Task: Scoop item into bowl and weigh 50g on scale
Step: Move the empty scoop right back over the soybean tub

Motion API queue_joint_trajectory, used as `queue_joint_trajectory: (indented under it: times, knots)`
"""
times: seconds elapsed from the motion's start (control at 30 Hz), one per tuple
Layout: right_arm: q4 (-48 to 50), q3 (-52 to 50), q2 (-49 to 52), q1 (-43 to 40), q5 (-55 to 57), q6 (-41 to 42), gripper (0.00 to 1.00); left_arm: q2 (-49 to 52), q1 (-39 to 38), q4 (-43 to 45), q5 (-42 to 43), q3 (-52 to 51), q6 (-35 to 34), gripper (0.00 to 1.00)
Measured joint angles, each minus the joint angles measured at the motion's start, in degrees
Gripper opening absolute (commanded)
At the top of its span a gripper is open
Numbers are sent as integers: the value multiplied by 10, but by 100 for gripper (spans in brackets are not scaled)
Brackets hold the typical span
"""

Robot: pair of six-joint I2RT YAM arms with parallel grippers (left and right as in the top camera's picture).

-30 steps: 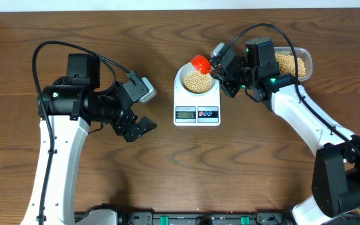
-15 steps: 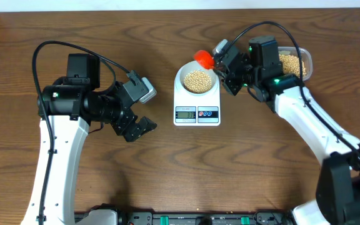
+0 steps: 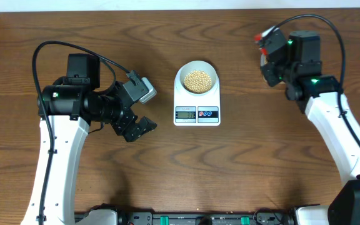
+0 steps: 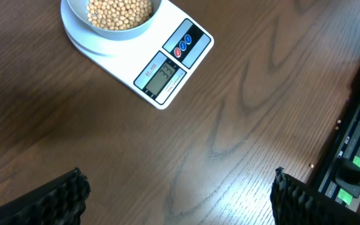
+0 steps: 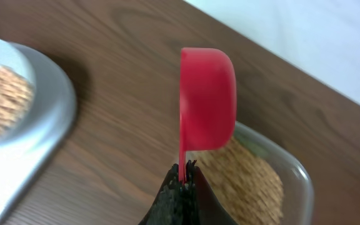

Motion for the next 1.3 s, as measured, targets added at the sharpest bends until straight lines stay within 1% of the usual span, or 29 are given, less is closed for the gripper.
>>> queue_joint_trajectory:
  times: [0.13, 0.27, 0.47, 0.53, 1.03, 1.3]
  knots:
    - [-16, 0, 2, -32, 48, 0, 1, 0, 0, 0, 0, 0, 0, 95]
    - [-17, 0, 16, -40, 73, 0, 1, 0, 0, 0, 0, 0, 0, 95]
    - [-13, 0, 94, -41, 138, 0, 1, 0, 0, 0, 0, 0, 0, 95]
    - [-8, 0, 104, -42, 151, 0, 1, 0, 0, 0, 0, 0, 0, 95]
    - [-2, 0, 106, -44, 208, -5, 1, 0, 0, 0, 0, 0, 0, 95]
    - [-20, 0, 108, -50, 233, -42, 1, 0, 0, 0, 0, 0, 0, 95]
